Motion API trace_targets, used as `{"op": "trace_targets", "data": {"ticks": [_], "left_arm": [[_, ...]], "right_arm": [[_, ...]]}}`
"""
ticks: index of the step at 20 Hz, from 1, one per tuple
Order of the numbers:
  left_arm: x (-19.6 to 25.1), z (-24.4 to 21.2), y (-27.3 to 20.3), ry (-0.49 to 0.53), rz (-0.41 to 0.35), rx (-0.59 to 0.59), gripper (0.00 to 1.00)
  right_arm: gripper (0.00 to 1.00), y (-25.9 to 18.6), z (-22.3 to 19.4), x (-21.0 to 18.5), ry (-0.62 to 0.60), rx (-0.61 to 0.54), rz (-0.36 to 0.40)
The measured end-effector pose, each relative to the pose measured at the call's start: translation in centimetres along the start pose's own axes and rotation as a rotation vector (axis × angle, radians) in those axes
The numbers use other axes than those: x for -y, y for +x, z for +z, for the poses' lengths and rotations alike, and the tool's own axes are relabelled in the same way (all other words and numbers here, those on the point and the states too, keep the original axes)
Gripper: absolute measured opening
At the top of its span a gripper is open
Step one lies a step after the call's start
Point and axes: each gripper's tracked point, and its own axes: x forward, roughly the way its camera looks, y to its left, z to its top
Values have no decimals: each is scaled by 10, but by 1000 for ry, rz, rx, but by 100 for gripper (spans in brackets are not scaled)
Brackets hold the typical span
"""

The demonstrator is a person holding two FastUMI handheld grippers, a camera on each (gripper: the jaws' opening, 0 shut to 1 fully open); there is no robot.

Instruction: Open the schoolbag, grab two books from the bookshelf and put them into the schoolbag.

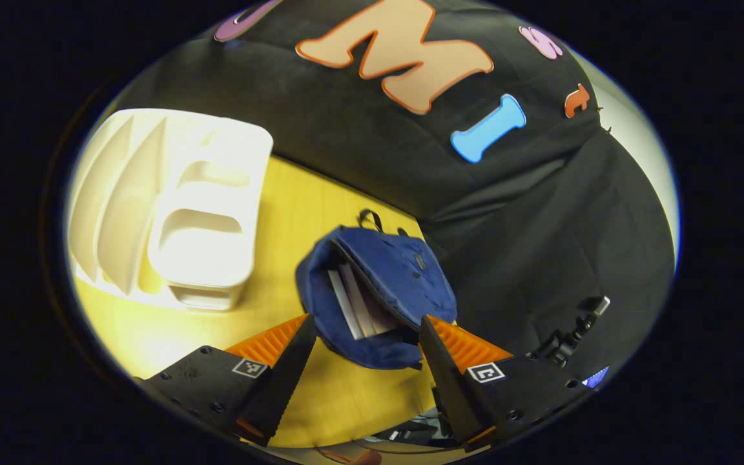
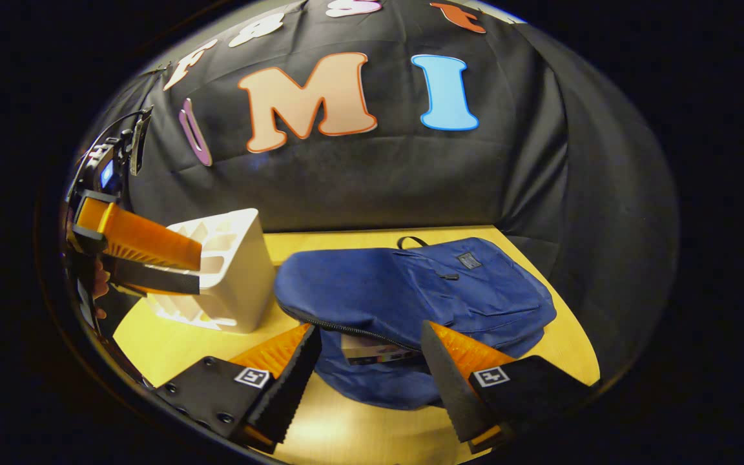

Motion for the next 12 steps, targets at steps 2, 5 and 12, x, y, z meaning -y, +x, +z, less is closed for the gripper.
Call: {"op": "trace_targets", "data": {"ticks": [2, 5, 12], "left_arm": [[-9, 26, -24, 32, 65, 98, 96], [-9, 76, -64, 128, 126, 273, 95], [-12, 138, -138, 384, 275, 508, 94]], "right_arm": [[98, -16, 25, -22, -3, 58, 51], [97, -33, 77, -53, -17, 179, 105], [98, -60, 203, -90, -14, 504, 171]]}}
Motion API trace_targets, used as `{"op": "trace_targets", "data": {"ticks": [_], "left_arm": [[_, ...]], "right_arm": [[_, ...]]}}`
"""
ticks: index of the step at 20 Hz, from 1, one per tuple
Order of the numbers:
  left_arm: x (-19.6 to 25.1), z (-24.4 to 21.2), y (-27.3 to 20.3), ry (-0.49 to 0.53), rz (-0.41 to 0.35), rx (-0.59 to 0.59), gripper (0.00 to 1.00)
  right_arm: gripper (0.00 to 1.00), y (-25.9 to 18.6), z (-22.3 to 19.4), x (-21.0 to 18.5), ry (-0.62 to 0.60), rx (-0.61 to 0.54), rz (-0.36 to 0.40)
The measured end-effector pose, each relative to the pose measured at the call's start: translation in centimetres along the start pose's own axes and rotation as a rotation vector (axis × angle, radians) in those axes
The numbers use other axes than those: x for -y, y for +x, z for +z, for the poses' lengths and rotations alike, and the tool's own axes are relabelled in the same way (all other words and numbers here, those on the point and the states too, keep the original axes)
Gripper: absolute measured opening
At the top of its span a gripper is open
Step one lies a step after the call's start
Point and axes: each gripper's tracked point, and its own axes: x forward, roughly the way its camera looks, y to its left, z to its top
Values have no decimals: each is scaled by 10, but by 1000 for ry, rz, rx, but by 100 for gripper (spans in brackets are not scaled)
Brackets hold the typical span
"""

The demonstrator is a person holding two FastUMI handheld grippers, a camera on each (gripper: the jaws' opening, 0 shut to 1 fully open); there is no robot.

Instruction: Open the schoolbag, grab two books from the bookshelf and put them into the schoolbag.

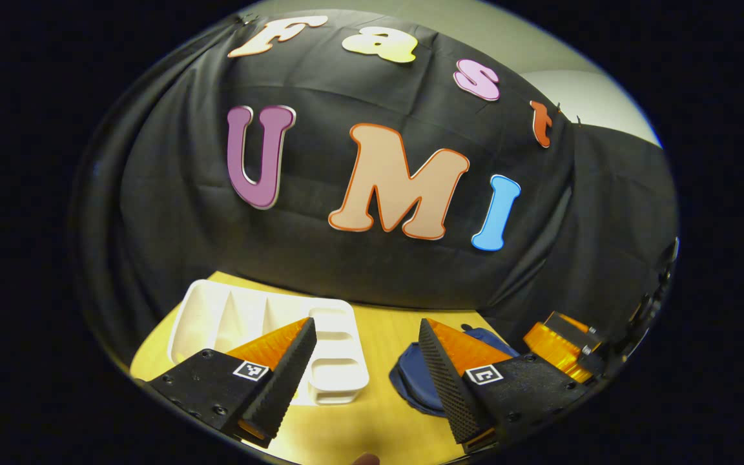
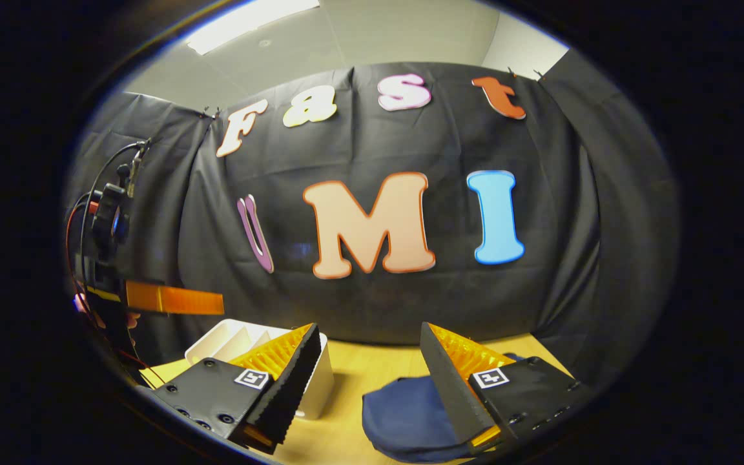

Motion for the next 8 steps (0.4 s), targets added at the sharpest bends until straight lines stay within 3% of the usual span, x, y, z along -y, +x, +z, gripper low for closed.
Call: {"op": "trace_targets", "data": {"ticks": [2, 3, 5, 8], "left_arm": [[-2, 11, -4, 32, 48, 27, 94], [-3, 18, -6, 42, 64, 42, 89], [-8, 23, -22, 61, 74, 63, 94], [-12, 24, -37, 68, 75, 75, 90]], "right_arm": [[96, 0, 15, -7, 15, 38, 12], [97, -1, 20, -9, 16, 48, 14], [97, -2, 24, -9, 8, 61, 8], [96, -5, 28, -14, 7, 75, 6]]}}
